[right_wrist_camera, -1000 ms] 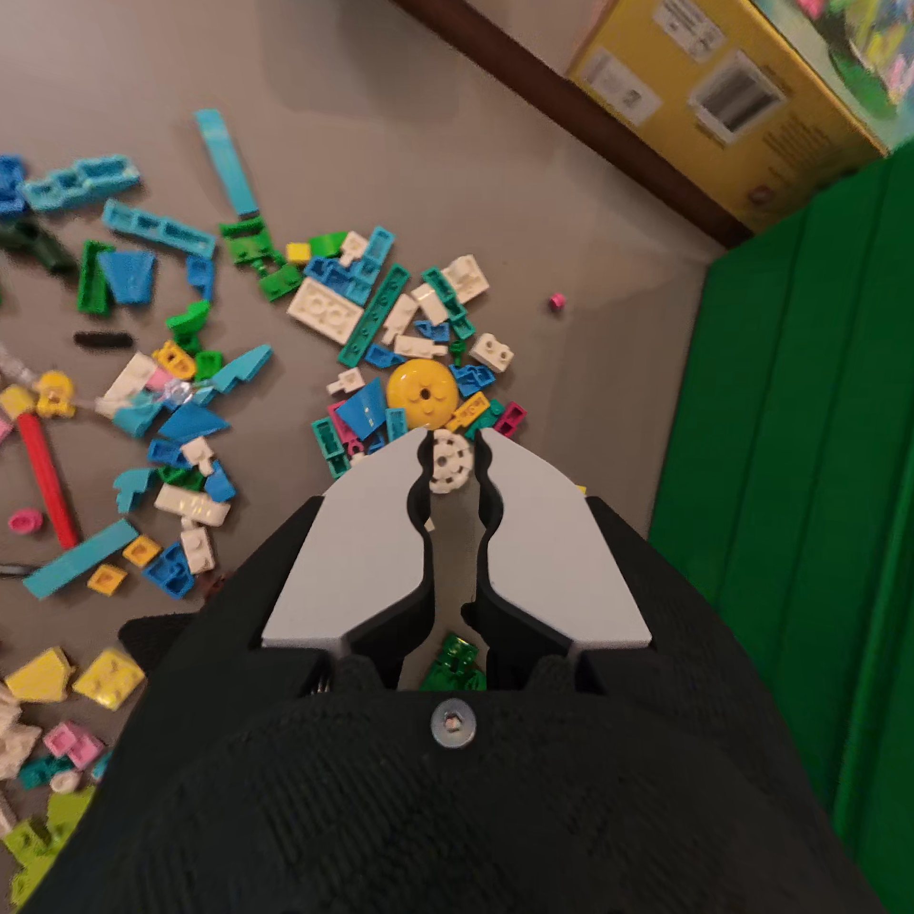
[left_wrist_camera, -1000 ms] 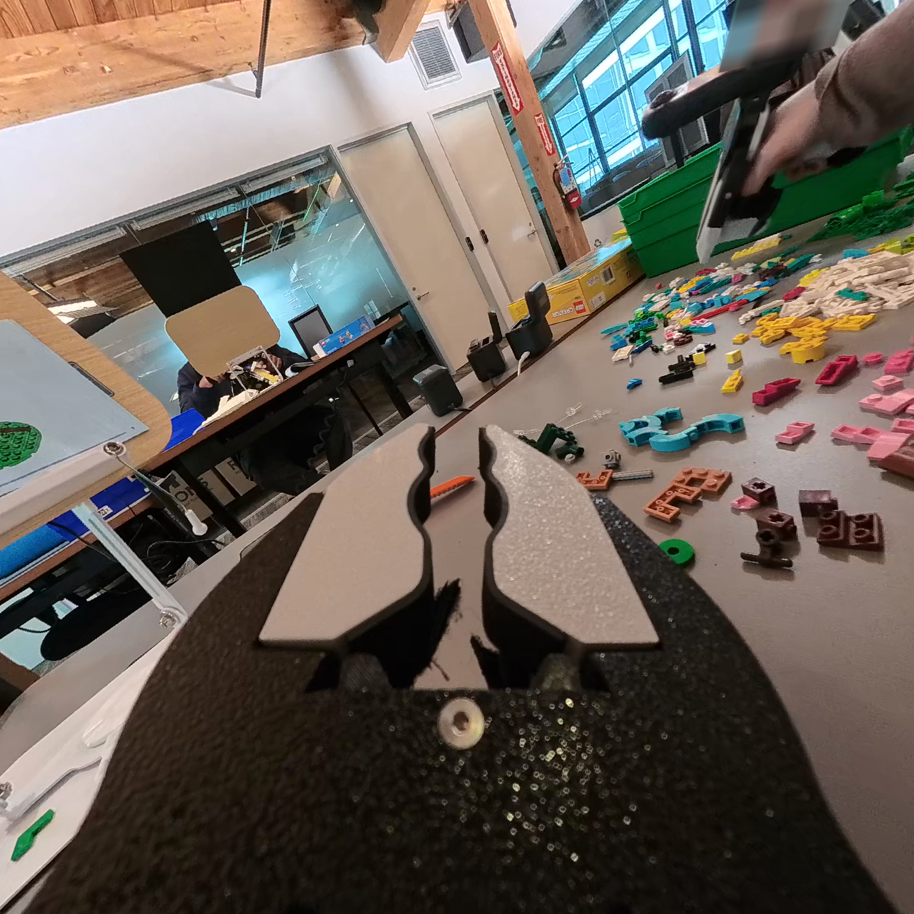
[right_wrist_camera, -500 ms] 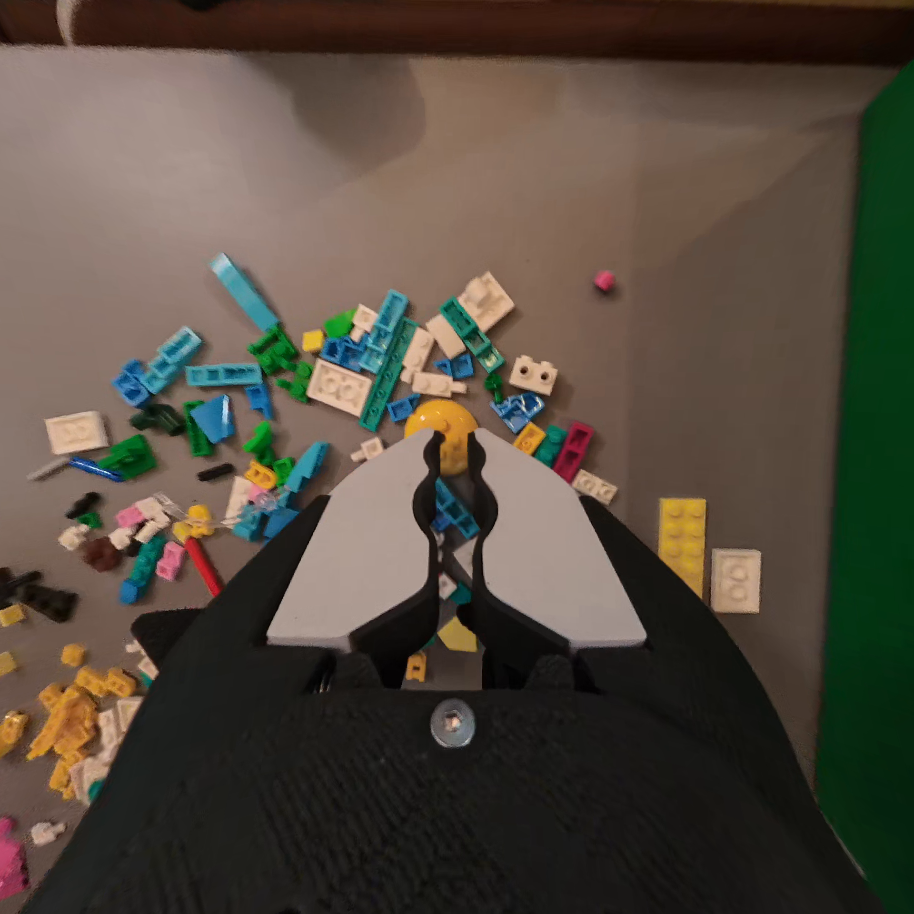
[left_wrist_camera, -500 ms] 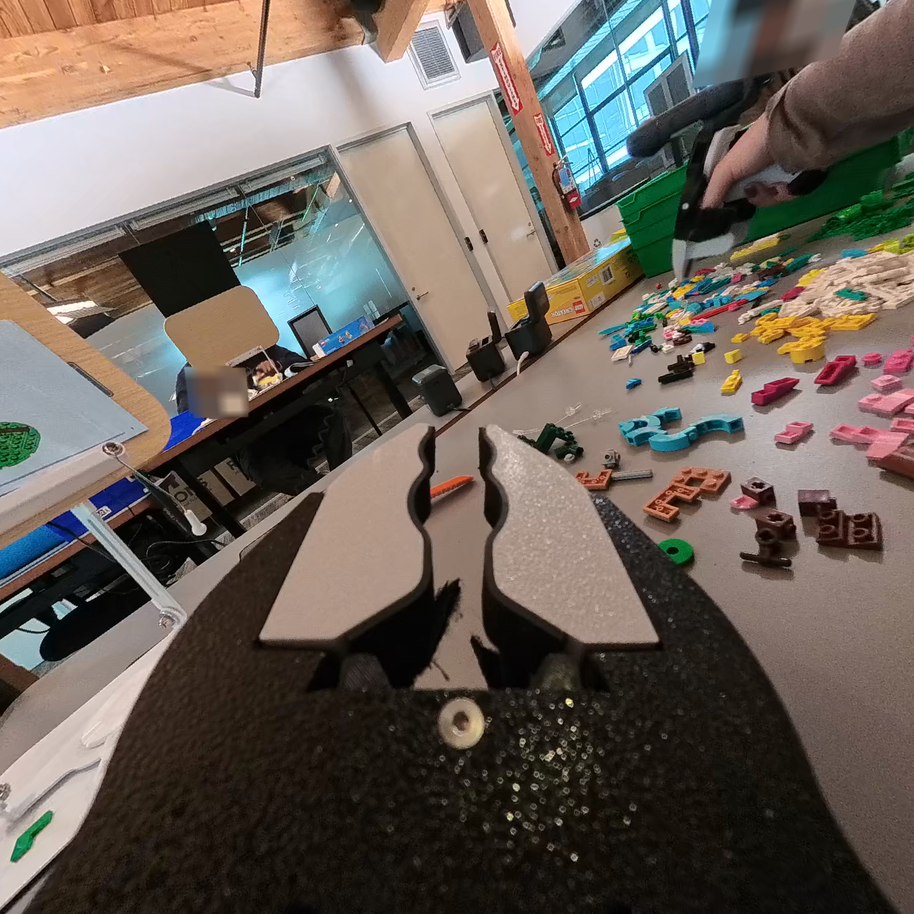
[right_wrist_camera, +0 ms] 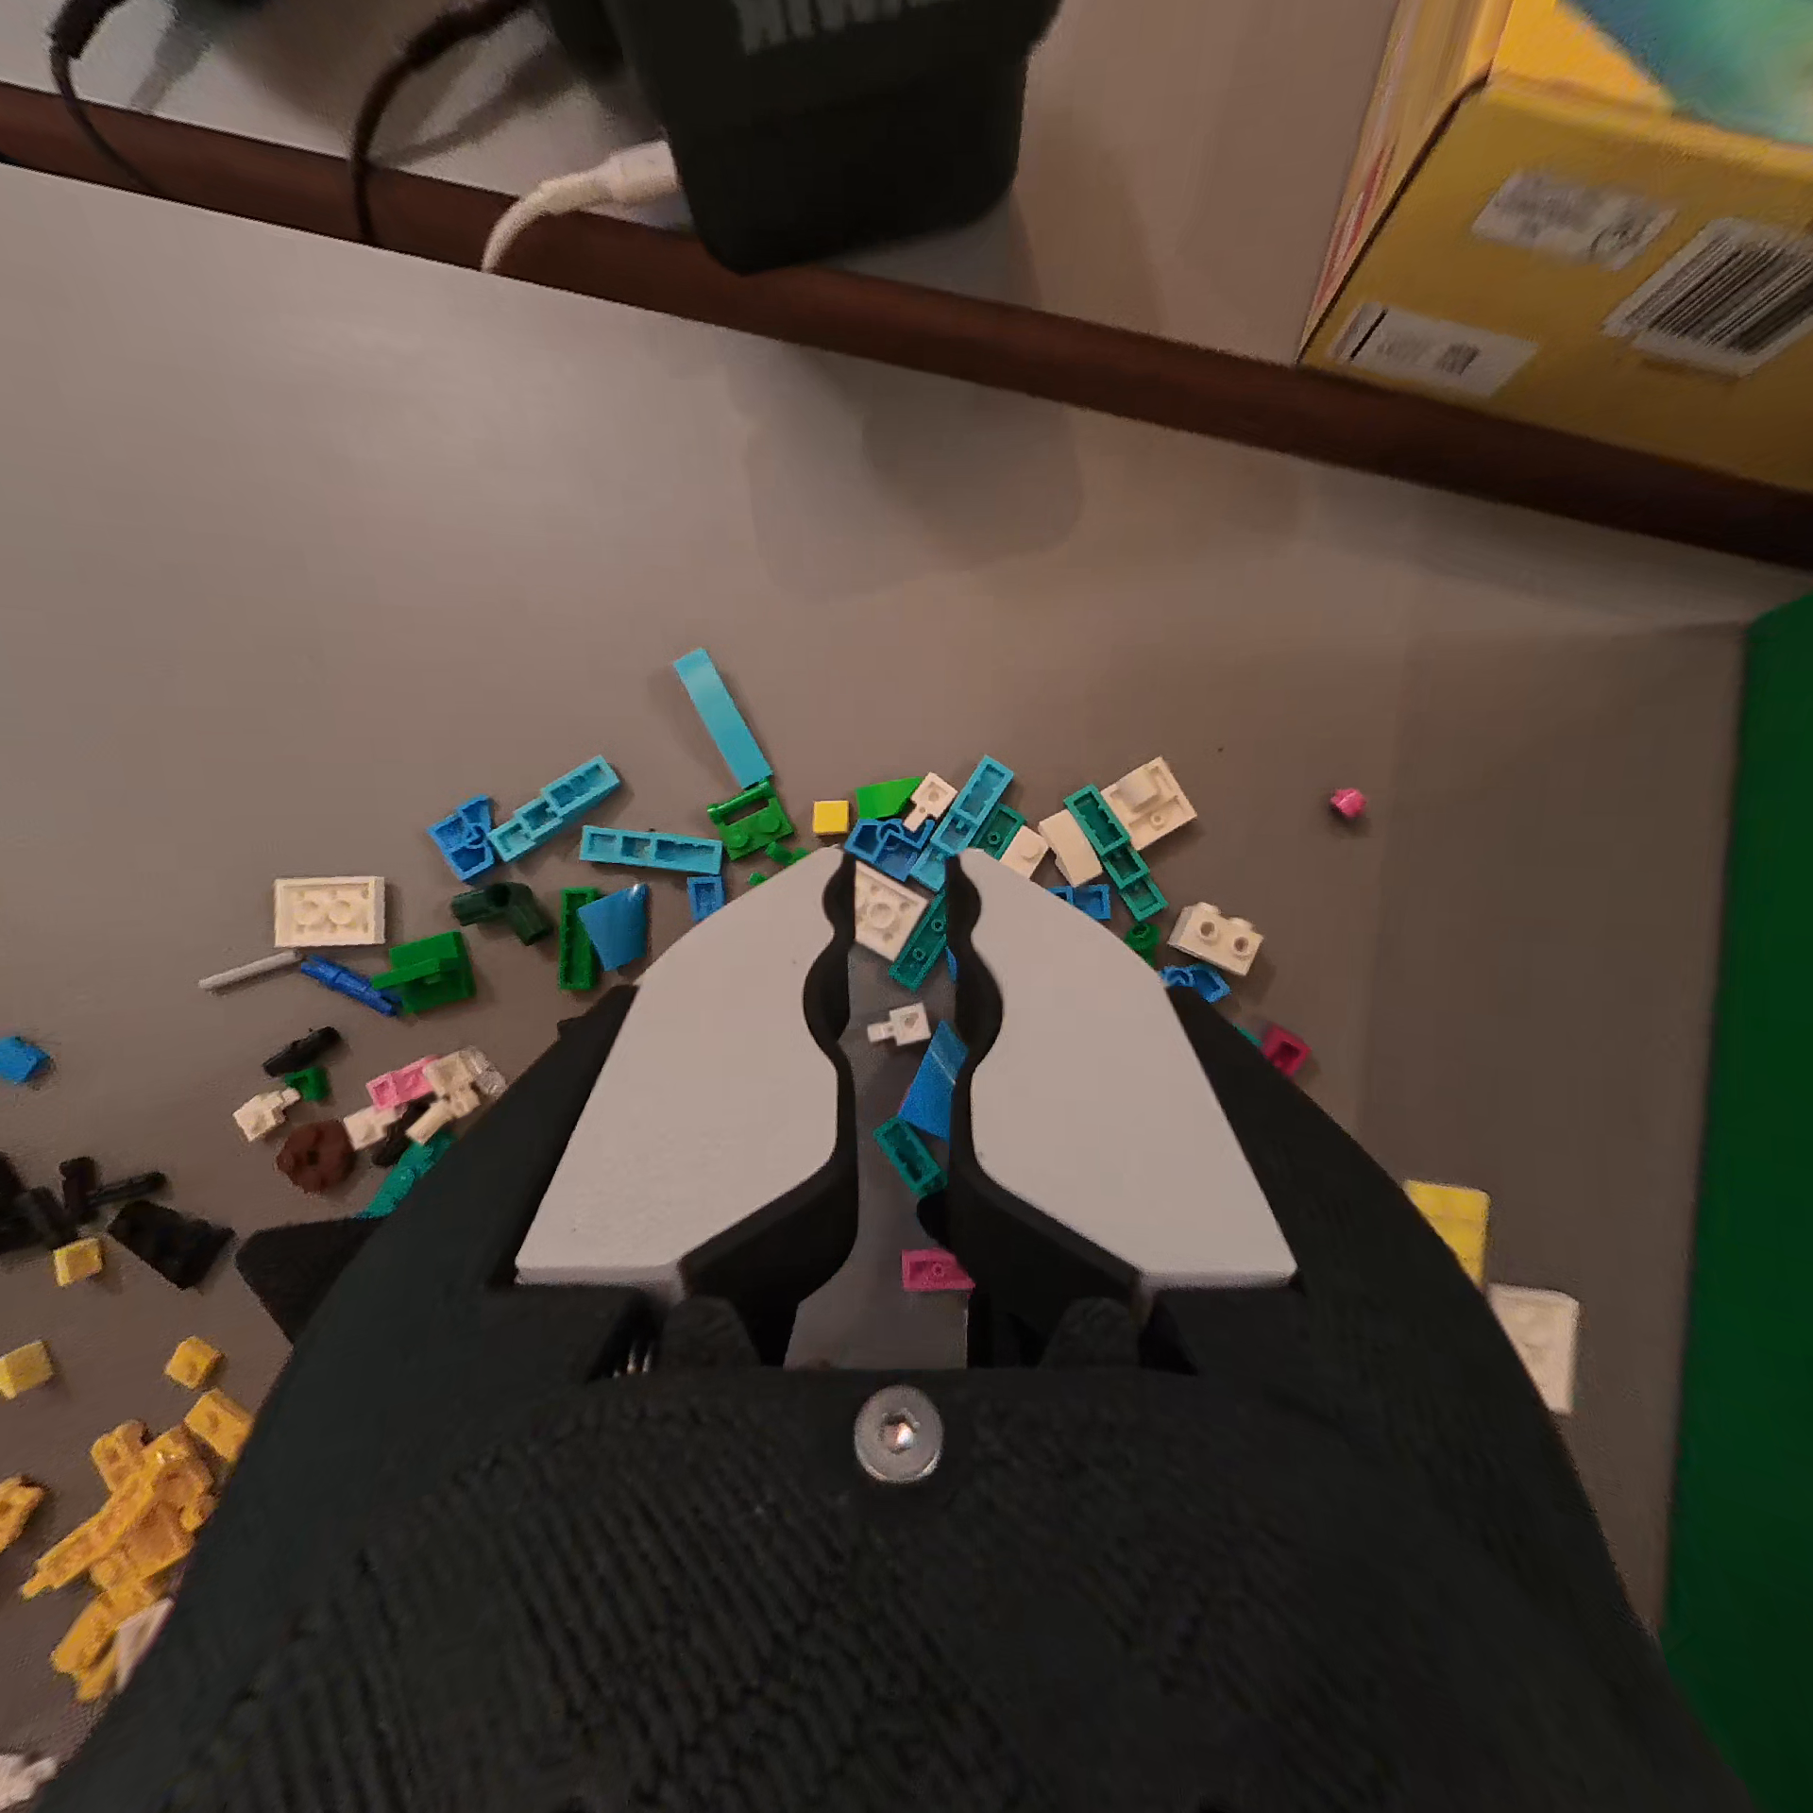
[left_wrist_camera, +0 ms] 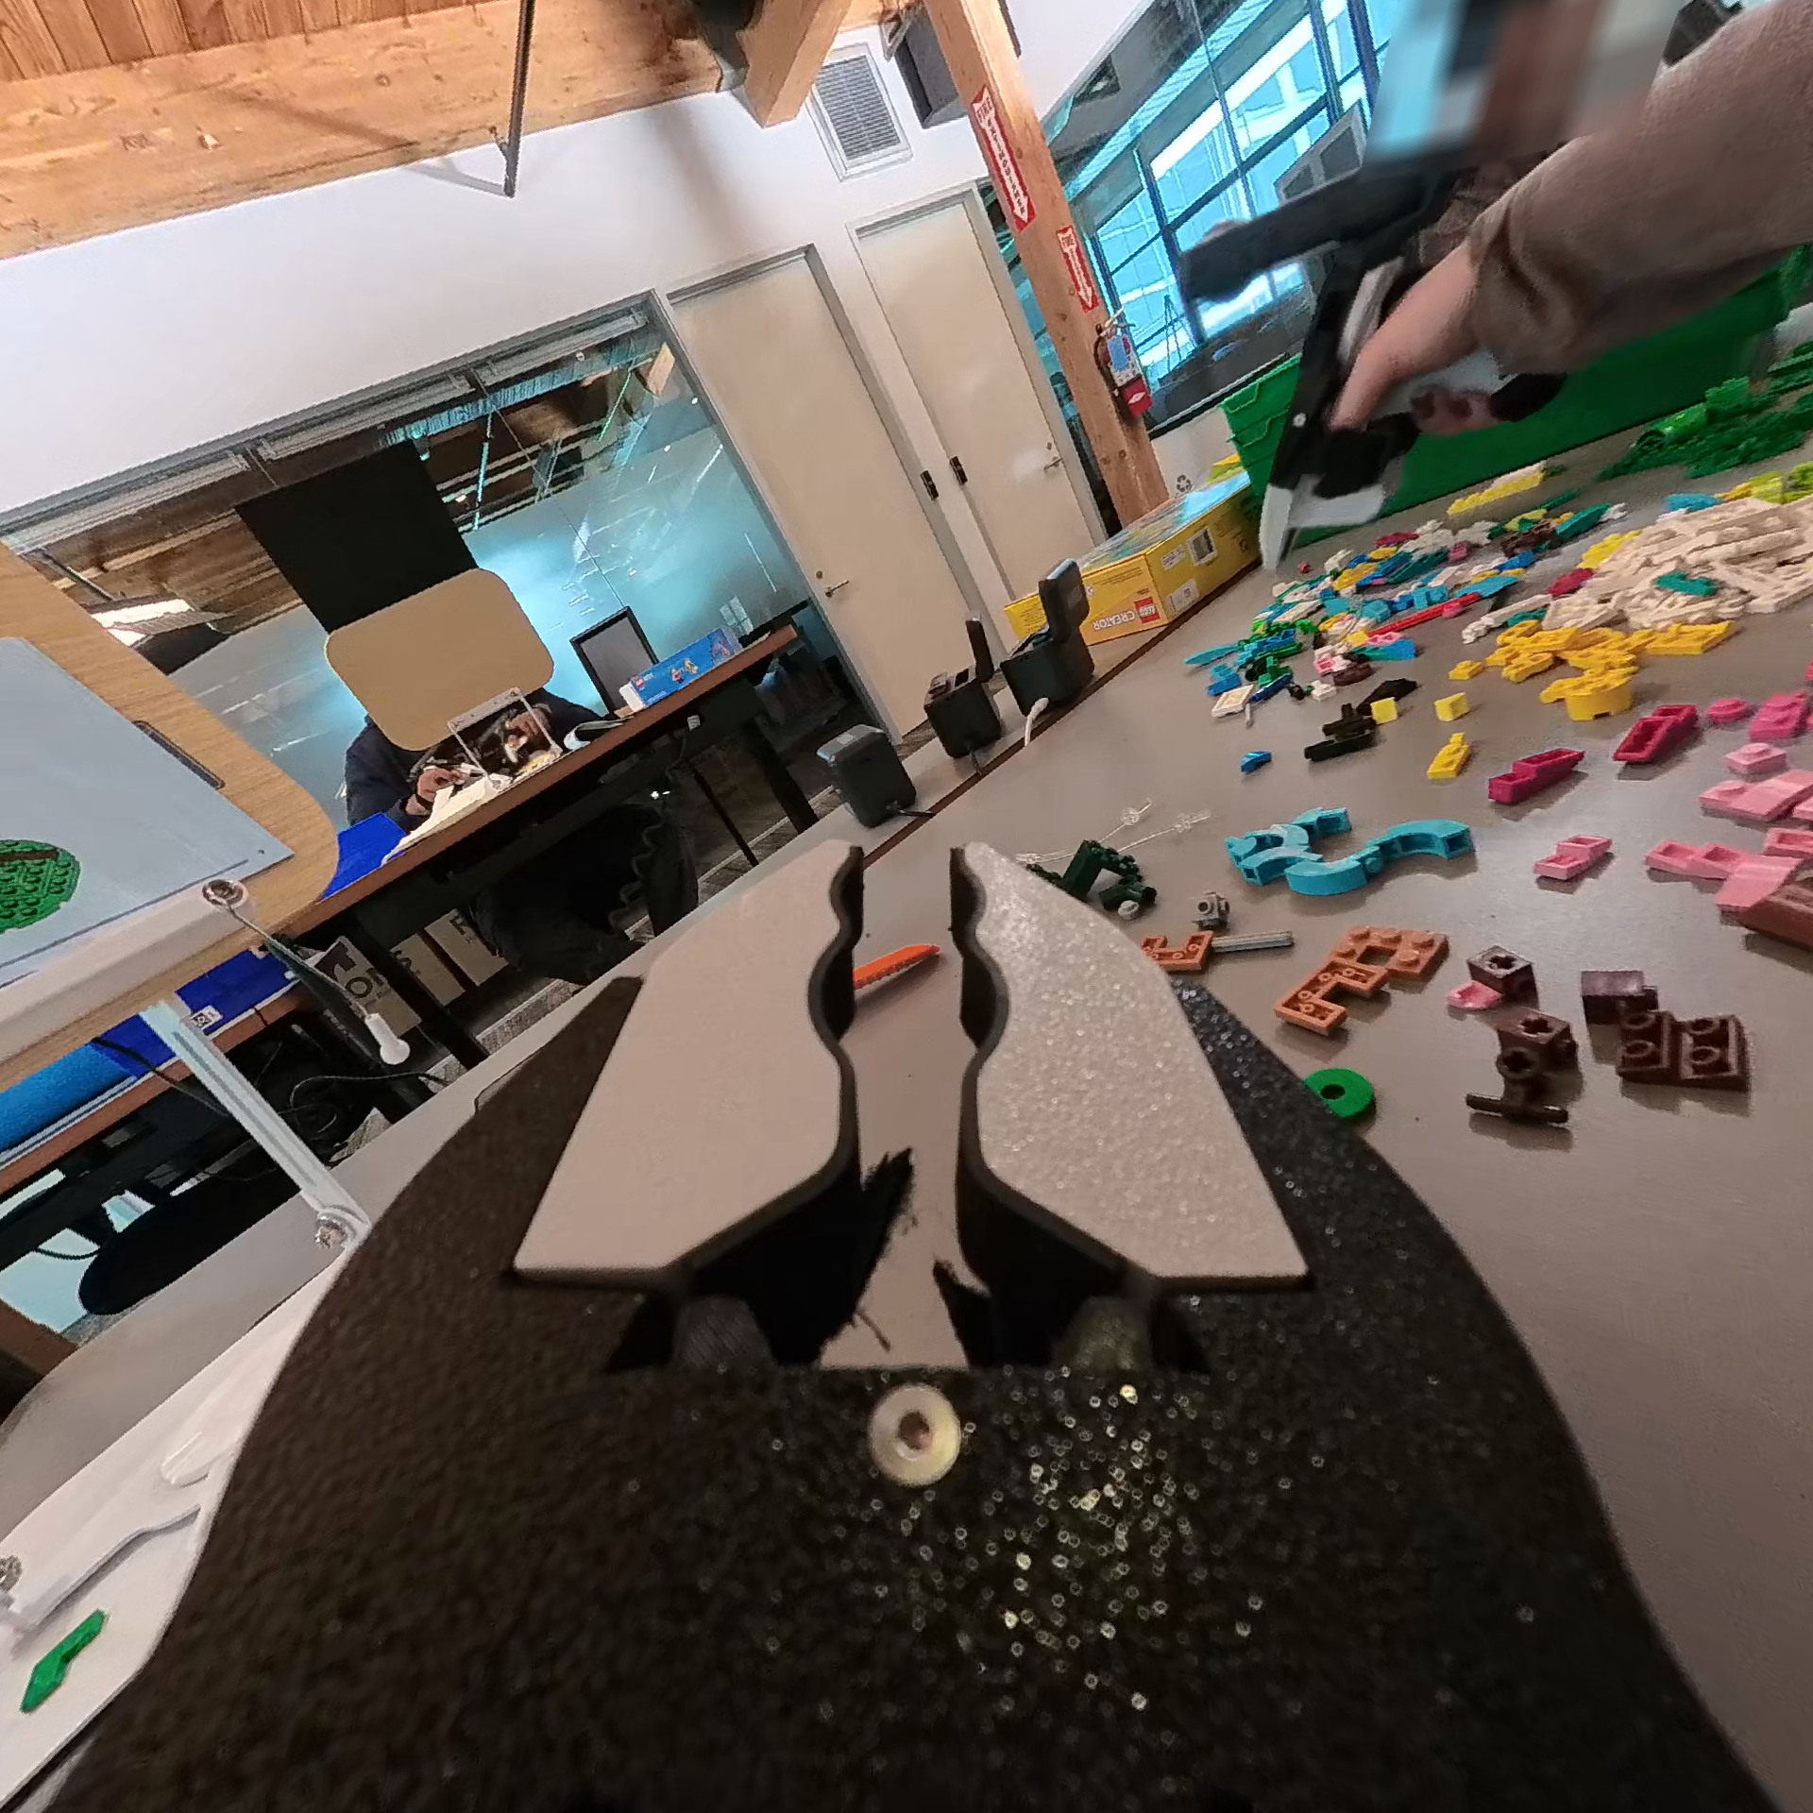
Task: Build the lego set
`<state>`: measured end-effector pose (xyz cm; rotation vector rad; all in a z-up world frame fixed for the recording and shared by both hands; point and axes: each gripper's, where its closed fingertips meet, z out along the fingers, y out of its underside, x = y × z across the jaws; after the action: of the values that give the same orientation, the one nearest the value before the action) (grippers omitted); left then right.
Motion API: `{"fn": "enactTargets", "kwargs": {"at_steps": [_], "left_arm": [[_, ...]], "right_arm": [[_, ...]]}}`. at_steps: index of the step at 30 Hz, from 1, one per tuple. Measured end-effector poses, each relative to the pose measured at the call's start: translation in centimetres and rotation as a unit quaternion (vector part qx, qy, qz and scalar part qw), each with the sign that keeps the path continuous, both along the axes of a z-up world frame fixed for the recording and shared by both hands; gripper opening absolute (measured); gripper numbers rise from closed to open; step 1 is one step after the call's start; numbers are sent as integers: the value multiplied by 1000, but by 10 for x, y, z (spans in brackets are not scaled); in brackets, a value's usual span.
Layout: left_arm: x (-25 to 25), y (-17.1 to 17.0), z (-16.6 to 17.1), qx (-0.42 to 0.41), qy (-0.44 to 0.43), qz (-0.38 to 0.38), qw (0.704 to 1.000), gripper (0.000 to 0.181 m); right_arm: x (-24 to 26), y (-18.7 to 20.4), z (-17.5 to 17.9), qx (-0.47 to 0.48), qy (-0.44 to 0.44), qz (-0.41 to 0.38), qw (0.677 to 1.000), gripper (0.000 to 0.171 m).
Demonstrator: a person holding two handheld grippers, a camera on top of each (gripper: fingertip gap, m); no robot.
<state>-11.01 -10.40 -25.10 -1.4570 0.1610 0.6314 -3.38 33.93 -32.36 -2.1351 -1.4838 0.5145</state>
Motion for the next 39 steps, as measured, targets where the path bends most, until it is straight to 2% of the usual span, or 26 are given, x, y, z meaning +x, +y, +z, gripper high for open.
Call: {"fn": "enactTargets", "kwargs": {"at_steps": [4,9,15,19,25,31,36,39], "left_arm": [[0,0,0,-1,-1,-1,1000,16],[3,2,-2,-9,-1,-5,1000,16],[-1,0,0,0,-11,1,1000,16],[0,0,-1,-1,-7,1,1000,16],[0,0,-1,1,-8,3,1000,16],[-2,0,-1,1,-8,6,1000,16],[-1,0,-2,0,-5,4,1000,17],[-1,0,-2,1,-6,4,1000,17]], "right_arm": [[19,-23,31,75,50,11,996,19],[79,-80,50,109,88,-3,990,20],[168,-137,42,143,110,-78,980,19],[212,-167,22,114,136,-141,974,19],[266,-170,15,167,172,-234,942,19],[280,-170,36,235,247,-271,900,19],[282,-171,39,291,203,-246,902,19],[281,-173,39,290,201,-240,904,19]]}}
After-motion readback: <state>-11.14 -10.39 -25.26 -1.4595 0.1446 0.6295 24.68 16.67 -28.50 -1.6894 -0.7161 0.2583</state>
